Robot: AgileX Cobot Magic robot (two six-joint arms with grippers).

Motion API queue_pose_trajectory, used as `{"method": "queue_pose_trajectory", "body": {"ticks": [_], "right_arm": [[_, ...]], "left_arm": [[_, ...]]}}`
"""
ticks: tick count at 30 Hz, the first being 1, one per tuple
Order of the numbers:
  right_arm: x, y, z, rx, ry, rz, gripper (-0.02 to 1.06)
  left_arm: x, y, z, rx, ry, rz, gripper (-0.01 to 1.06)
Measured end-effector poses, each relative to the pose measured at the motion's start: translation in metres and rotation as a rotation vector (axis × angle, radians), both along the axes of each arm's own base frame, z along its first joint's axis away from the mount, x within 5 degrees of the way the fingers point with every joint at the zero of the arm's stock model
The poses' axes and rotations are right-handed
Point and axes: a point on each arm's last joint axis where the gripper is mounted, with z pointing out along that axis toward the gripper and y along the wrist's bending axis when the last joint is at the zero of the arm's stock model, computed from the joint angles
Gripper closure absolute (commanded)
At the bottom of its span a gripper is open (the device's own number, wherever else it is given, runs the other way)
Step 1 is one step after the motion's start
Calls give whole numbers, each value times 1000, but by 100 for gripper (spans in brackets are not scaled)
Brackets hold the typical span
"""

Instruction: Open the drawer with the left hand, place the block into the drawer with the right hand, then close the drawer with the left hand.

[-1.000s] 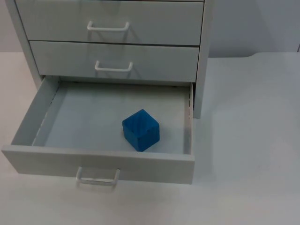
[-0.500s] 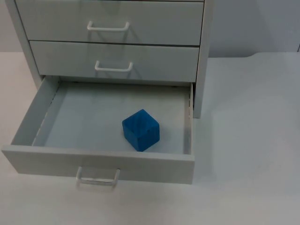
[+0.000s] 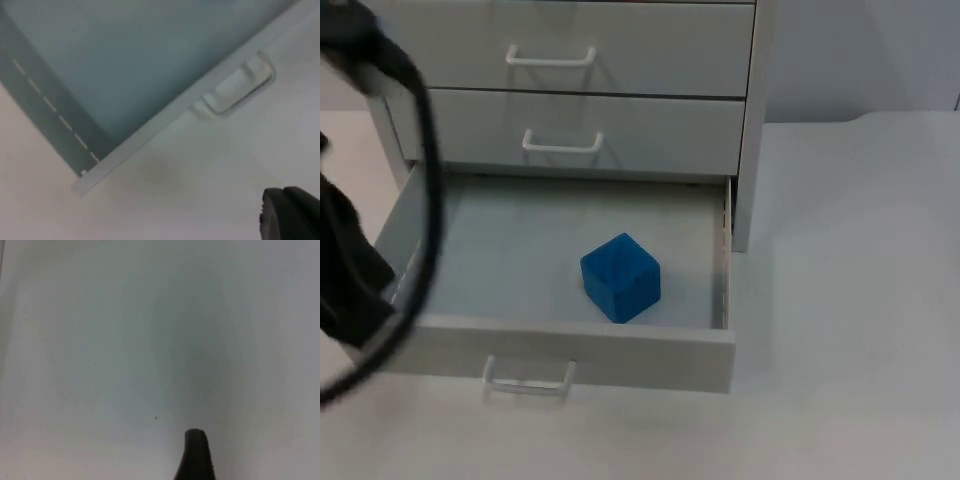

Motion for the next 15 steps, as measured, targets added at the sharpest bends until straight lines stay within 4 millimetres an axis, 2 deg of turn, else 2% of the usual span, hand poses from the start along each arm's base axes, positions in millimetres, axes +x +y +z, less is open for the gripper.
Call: {"method": "queue_pose_trajectory", "body": {"ticks": [4,5,8,15], "right_arm": [[0,0,0,0,0,0,46],[0,0,0,0,0,0,46],[0,0,0,0,0,0,46],[0,0,0,0,-4,0,46]], "left_arm": [[0,-27,-26,151,32,-97,105],[0,-27,-26,151,32,-97,105],[-1,-48,-41,233,-10,-178,105],[-1,-70,-55,235,-75,-281,105]]}}
